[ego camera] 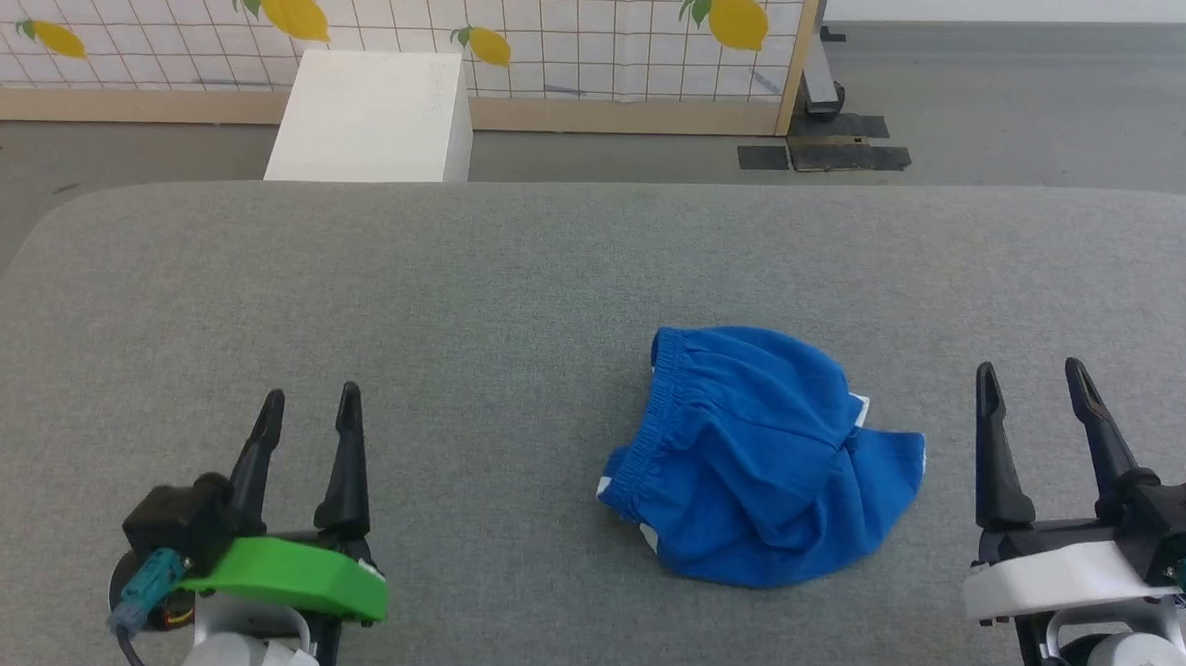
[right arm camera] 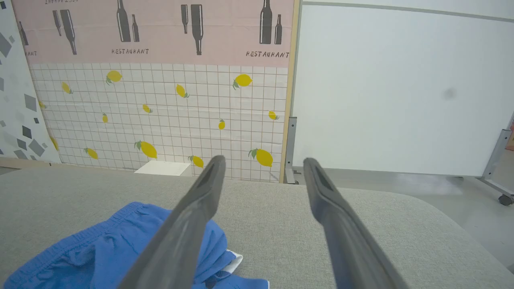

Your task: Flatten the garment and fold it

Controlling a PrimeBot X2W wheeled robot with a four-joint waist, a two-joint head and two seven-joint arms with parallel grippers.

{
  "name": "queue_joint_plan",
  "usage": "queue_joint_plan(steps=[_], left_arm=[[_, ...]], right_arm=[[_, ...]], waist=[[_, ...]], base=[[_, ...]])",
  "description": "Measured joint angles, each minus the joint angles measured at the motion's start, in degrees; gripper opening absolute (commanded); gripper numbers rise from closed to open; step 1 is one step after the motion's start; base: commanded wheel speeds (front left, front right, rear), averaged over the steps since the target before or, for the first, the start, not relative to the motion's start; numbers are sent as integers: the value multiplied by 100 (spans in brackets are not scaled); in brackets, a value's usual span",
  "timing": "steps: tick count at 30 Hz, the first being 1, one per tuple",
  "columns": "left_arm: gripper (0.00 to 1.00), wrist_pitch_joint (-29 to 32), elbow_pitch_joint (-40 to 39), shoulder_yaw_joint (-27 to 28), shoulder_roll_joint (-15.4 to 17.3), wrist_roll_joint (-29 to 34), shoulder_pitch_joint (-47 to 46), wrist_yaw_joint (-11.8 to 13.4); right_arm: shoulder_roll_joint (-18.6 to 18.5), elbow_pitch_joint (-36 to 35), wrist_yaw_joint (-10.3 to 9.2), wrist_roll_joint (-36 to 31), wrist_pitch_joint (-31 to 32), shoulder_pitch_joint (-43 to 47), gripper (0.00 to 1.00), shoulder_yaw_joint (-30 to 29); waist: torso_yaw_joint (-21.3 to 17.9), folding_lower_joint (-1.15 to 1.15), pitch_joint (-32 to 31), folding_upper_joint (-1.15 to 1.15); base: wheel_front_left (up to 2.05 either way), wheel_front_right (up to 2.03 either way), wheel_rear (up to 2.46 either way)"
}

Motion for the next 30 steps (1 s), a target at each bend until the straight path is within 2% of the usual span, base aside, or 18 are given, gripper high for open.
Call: queue_joint_plan(steps=[13,30], left_arm=[[100,0,52,162,-111,215,103,-151],[100,0,89,168,-120,233,103,-187]], right_arm=[[-1,29,0,7,-1,2,100,-1],[-1,57,0,19,-4,2,100,38]], waist=[[35,0,9,0],[16,0,39,0]], base=[[0,0,0],[0,0,0]])
